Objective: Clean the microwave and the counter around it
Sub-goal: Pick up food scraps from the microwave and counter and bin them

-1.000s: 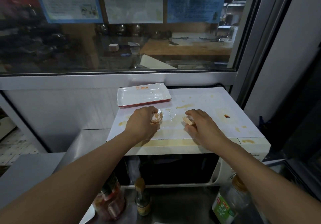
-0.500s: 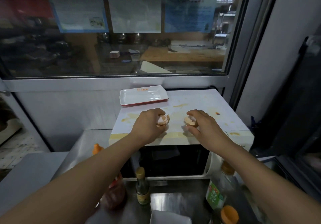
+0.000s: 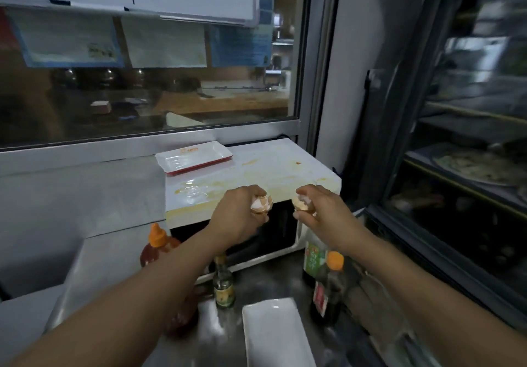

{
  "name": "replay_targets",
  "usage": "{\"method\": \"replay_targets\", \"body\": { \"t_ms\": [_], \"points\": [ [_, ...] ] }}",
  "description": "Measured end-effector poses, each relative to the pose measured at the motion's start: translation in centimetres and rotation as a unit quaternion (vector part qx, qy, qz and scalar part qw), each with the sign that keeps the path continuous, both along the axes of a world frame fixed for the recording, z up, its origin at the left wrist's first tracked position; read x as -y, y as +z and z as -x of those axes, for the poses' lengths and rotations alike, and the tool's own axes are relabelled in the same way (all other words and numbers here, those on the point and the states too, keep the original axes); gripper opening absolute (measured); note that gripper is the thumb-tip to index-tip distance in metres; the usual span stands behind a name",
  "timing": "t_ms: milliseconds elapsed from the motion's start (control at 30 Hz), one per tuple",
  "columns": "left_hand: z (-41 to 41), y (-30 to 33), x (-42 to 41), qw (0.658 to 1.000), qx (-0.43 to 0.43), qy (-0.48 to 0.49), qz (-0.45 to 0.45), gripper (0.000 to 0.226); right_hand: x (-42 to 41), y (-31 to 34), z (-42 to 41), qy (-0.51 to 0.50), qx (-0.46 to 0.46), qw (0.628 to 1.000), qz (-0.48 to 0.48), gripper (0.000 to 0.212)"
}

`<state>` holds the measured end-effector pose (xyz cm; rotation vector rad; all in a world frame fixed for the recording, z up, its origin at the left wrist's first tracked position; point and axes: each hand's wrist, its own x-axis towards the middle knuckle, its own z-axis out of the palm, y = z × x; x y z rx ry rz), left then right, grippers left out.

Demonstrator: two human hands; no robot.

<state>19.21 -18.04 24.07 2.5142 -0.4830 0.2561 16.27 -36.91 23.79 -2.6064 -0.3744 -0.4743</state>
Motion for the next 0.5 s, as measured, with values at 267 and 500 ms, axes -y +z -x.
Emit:
{"method": "replay_targets", "body": {
  "t_ms": [267,500],
  "points": [
    [8.9,-1.1,-0.4,0.992,-0.002,-0.126,0.006,0.046,-1.5,-0.8,13.5,-0.114,-0.016,0.993,-0.007,0.040],
    [16.4,-1.9,4.5,0.970,-0.032,-0.241,0.019,0.045,0.3,-1.1,26.2,-0.239,-0.029,0.971,-0.003,0.033]
  ]
}}
